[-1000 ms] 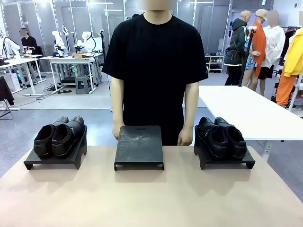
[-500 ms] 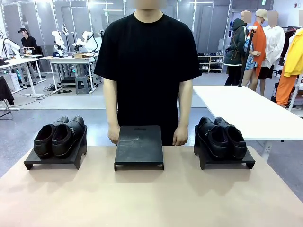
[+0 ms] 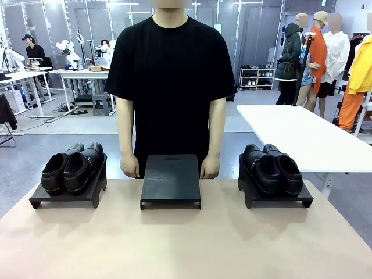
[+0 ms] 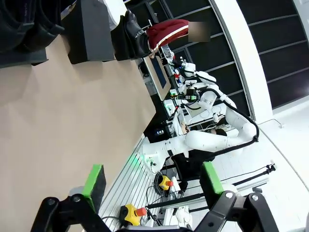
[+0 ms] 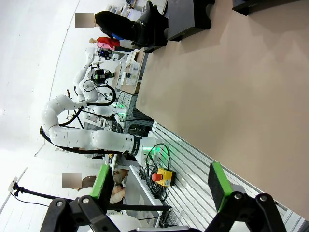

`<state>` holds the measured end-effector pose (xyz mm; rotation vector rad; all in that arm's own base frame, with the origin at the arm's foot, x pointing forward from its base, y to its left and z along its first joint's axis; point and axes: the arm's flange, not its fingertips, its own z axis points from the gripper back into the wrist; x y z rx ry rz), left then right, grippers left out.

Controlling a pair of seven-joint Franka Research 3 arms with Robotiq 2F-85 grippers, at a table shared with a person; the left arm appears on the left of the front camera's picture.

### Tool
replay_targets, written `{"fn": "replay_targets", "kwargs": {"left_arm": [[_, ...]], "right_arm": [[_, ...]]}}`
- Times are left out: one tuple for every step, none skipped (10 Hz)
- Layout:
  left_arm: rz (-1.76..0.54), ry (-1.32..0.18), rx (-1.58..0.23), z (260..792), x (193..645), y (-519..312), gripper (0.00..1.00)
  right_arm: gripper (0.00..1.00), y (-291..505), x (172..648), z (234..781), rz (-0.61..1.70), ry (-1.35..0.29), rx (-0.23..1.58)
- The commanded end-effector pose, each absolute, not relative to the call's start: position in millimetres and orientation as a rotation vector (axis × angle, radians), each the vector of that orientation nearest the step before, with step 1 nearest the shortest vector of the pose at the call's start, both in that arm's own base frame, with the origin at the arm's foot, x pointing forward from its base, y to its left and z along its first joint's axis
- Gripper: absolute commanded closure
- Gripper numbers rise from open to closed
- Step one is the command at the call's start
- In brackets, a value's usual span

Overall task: Place the shoes on the stand as instructed by the person.
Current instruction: Pick up another pair of Shoes and place it on the Shoes Stand indicated by the person.

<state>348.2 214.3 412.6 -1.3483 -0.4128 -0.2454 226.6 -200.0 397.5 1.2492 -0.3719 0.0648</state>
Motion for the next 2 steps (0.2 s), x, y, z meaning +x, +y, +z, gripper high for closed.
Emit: {"fn": "replay_targets", "kwargs": {"left_arm": [[-0.264, -0.424, -1.358, 413.7, 344.2, 212.8, 0.00], [-0.264, -0.424, -1.358, 413.7, 344.2, 212.8, 0.00]], "right_arm": [[0.00, -201.6, 223.4, 399.8, 0.079, -0.372, 1.247], [0.00, -201.6, 223.4, 399.8, 0.079, -0.372, 1.247]]}}
